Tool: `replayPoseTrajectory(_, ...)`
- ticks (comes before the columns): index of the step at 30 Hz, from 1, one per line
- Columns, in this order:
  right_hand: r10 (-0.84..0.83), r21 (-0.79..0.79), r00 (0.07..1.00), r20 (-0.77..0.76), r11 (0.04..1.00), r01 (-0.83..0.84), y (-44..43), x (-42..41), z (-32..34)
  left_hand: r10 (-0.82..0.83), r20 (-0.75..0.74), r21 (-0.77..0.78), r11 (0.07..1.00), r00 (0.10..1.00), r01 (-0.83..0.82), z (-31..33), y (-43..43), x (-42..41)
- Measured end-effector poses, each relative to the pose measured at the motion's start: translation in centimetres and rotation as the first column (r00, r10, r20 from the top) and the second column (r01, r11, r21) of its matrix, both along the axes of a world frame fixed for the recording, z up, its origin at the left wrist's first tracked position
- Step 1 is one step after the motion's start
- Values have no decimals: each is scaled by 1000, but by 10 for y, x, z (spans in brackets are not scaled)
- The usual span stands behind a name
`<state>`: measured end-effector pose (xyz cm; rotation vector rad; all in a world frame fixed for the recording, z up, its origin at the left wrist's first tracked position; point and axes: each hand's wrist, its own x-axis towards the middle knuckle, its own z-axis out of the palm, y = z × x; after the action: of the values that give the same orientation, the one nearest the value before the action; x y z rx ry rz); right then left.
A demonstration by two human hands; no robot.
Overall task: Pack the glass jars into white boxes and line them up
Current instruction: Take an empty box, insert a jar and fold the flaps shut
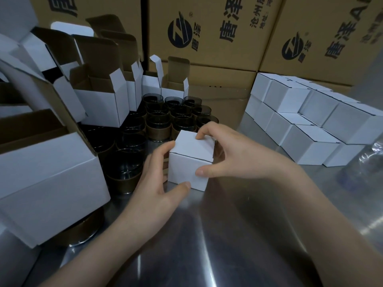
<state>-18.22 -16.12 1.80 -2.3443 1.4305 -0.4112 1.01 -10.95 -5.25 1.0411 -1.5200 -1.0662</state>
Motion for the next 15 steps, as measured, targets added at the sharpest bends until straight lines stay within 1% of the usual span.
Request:
replayPoseTrajectory(2,0,-46,1000,-10,999,0,0,-2,2,14,-15,-21,1000,1000,-14,1,0,-1)
replayPoseTrajectory(5,-29,-91,999,29,995,31,0,-6,9,25,-33,-43,999,999,-26,-1,0,-2)
replayPoseTrajectory(7,-69,-121,993,101,989,81,-1,-11,14,34,-15,-49,998,999,-35,-2,-1,-1)
replayPoseTrajectory(9,-124,-155,966,228,975,162,-3,-19,17,51,-7,-47,998,999,-51,-1,-1,-2)
replayPoseTrajectory(12,-209,-197,867,452,925,326,-8,-34,22,42,32,-42,998,999,-41,0,1,-3)
replayPoseTrajectory(15,-309,-222,734,604,820,528,-15,-53,27,-1,156,-84,996,988,15,0,5,-2)
